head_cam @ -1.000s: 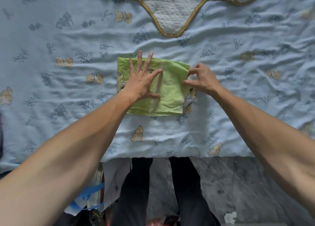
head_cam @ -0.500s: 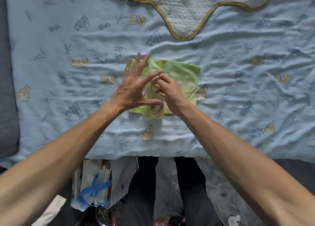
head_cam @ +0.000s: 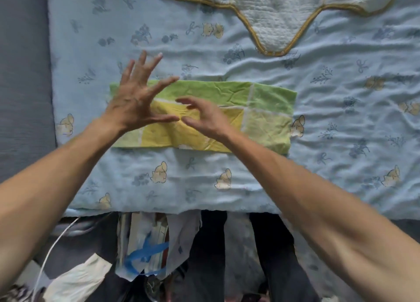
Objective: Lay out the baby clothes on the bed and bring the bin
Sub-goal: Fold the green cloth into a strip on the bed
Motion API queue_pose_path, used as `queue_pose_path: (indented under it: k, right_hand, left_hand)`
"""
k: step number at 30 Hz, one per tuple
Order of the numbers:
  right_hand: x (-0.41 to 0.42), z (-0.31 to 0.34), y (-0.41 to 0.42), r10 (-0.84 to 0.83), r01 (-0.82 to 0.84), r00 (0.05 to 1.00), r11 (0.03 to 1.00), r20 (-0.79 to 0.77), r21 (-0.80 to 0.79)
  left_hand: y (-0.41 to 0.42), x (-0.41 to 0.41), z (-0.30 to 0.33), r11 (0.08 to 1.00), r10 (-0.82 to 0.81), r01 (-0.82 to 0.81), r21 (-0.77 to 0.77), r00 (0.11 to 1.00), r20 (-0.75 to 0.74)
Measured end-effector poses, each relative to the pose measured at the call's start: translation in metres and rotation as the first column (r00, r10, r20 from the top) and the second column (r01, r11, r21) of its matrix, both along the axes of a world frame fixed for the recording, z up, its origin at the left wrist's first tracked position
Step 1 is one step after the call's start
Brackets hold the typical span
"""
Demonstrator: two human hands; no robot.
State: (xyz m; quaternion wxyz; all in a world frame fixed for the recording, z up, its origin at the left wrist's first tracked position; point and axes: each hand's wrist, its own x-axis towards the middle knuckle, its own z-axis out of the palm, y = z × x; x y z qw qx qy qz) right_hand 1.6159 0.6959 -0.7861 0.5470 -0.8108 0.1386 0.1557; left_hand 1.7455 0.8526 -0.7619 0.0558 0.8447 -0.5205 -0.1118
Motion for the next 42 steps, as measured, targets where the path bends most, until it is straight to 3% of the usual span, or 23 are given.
queue_pose_path:
  k: [2, 4, 6, 7, 10, 13, 18, 20, 24, 30, 36, 42]
  right_hand:
    - [-0.034, -0.017, -0.054, 0.0, -0.003, 1.0, 0.934, -0.009, -0.358]
    - [-0.067, -0.03, -0.108, 0.103, -0.207, 0.973, 0.781, -0.206, -0.589]
    - [-0.093, -0.036, -0.144, 0.168, -0.396, 0.903, 0.686, -0.396, -0.61]
    - [-0.102, -0.04, -0.154, 0.156, -0.411, 0.889, 0.683, -0.43, -0.603]
    - [-0.118, -0.047, -0.166, 0.087, -0.327, 0.917, 0.722, -0.389, -0.61]
    - [-0.129, -0.052, -0.166, -0.05, -0.193, 0.935, 0.759, -0.35, -0.623]
    - [-0.155, -0.046, -0.169, -0.113, -0.17, 0.938, 0.674, -0.328, -0.719]
    - [-0.156, -0.046, -0.168, -0.085, -0.15, 0.954, 0.696, -0.288, -0.703]
    - [-0.139, -0.045, -0.166, -0.052, -0.065, 0.964, 0.903, -0.26, -0.424]
    - [-0.116, -0.047, -0.172, 0.07, -0.171, 0.95, 0.933, -0.306, -0.315]
    - [-0.12, -0.06, -0.184, 0.027, -0.061, 0.972, 0.988, -0.235, -0.141]
    - [-0.123, -0.049, -0.214, 0.052, -0.113, 0.967, 0.964, -0.249, -0.24]
  left_hand:
    - [0.002, -0.005, -0.028, 0.985, -0.064, 0.067, 0.162, 0.998, -0.027]
    - [0.004, -0.013, -0.053, 0.932, -0.06, 0.079, 0.353, 0.996, -0.064]
    - [0.007, -0.017, -0.071, 0.882, 0.016, 0.023, 0.47, 0.997, -0.078]
    - [0.009, -0.018, -0.075, 0.868, 0.084, -0.026, 0.496, 0.992, -0.093]
    - [0.023, -0.011, -0.08, 0.845, 0.233, -0.141, 0.516, 0.966, -0.117]
    - [0.039, 0.004, -0.076, 0.828, 0.257, -0.17, 0.534, 0.962, -0.093]
    - [0.056, 0.028, -0.072, 0.822, 0.238, -0.143, 0.552, 0.966, -0.104]
    - [0.061, 0.035, -0.071, 0.808, 0.258, -0.175, 0.562, 0.964, -0.071]
    - [0.064, 0.046, -0.064, 0.774, 0.337, -0.251, 0.581, 0.94, -0.043]
    - [0.076, 0.051, -0.053, 0.736, 0.356, -0.252, 0.628, 0.933, -0.044]
    - [0.074, 0.035, -0.051, 0.702, 0.396, -0.21, 0.681, 0.909, -0.127]
    - [0.067, 0.024, -0.049, 0.769, 0.359, -0.216, 0.602, 0.925, -0.126]
